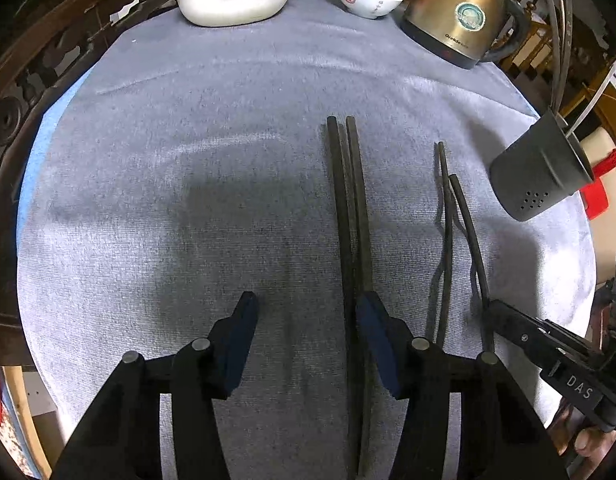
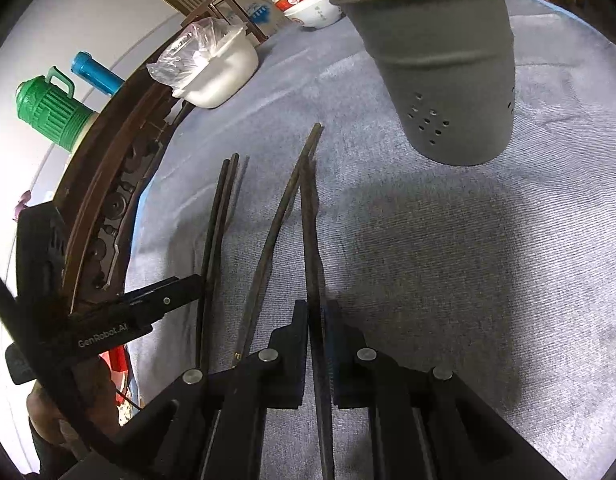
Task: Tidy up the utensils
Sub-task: 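Close the left tool on a chopstick while the right tool grasps another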
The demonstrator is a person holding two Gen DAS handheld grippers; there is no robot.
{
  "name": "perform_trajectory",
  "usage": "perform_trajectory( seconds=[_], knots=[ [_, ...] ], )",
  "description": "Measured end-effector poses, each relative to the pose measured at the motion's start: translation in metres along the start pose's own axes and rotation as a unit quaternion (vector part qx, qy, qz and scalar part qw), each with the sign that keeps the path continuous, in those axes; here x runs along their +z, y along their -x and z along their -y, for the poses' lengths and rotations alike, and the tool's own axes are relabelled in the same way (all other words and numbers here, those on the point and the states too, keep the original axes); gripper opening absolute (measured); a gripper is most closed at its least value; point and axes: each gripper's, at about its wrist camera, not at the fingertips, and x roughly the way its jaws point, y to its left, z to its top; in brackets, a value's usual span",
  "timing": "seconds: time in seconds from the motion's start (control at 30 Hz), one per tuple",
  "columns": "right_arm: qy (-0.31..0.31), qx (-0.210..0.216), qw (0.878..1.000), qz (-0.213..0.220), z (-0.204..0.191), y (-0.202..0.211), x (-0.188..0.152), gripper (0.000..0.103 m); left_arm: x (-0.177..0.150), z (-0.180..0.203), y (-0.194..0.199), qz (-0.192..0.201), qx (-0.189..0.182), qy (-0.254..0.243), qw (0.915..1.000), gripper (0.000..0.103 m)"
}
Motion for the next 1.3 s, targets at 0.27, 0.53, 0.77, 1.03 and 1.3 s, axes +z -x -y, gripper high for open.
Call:
perform_trajectory(
  seconds=[0.27,0.53,0.77,1.03,1.3],
  knots=[
    [0.01,-0.002,1.0,-0.006,-0.001,-0.001,0.001,0.012,-0.001,0.004,-0.006,-0.026,0.011,-0.023,0.9994,0.008],
    [0.025,-0.025,0.999,-0.021,-0.009,-0.004,0.004,0.011,-0.026,-0.012,0.002,-0.04,-0.011,-0.015,0.999,0.006],
    [0.024,-0.033,0.999,-0.032,-0.009,-0.005,0.005,0.011,-0.03,-0.023,0.002,-0.048,-0.024,0.006,0.9985,0.006],
    [0.036,-0.053,0.997,-0.044,-0.014,-0.006,0.01,0.011,-0.025,-0.024,0.01,-0.048,-0.027,0.013,0.9984,0.013],
    [0.074,-0.083,0.993,-0.049,-0.03,-0.014,0.039,0.012,0.011,-0.017,-0.004,-0.054,-0.022,0.007,0.9983,0.018]
  ],
)
